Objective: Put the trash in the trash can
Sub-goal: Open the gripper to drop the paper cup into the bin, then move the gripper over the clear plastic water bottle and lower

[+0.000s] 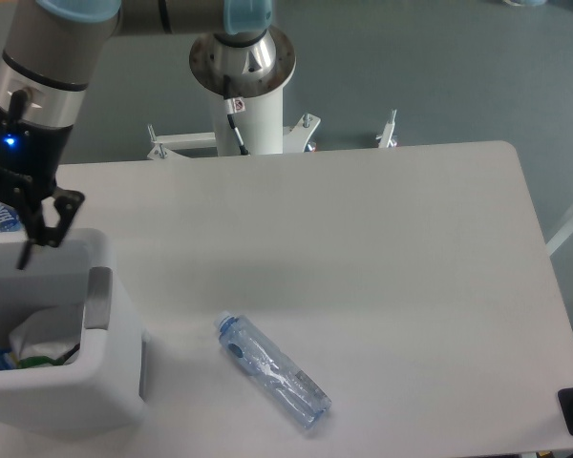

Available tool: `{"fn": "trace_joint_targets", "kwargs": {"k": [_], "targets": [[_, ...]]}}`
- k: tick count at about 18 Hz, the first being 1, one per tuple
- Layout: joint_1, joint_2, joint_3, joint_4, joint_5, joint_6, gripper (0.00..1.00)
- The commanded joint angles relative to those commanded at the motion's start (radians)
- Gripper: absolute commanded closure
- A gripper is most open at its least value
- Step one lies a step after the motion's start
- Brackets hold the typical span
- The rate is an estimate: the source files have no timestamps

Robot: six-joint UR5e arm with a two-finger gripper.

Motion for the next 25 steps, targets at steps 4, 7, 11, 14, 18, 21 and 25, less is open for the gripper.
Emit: {"fn": "trace_joint_targets", "kwargs": {"k": [4,7,11,14,18,21,25], "targets": [[0.153,-0.026,0.015,0.0,0.016,-0.103,0.0],[0.23,-0.041,0.005,0.002,0.034,-0.105,0.0],[0.287,-0.094,0.005,0.0,0.105,-0.108,0.0],[0.307,-0.15,0.014,0.002,0.105,-0.105,0.0],[0.306,-0.254,0.061,0.002,0.115,-0.101,0.0],[0.298,-0.34,0.087,0.002,0.115,-0.098,0.0],[0.292,-0.423,0.115,0.003,0.143,-0.103,0.0]]}}
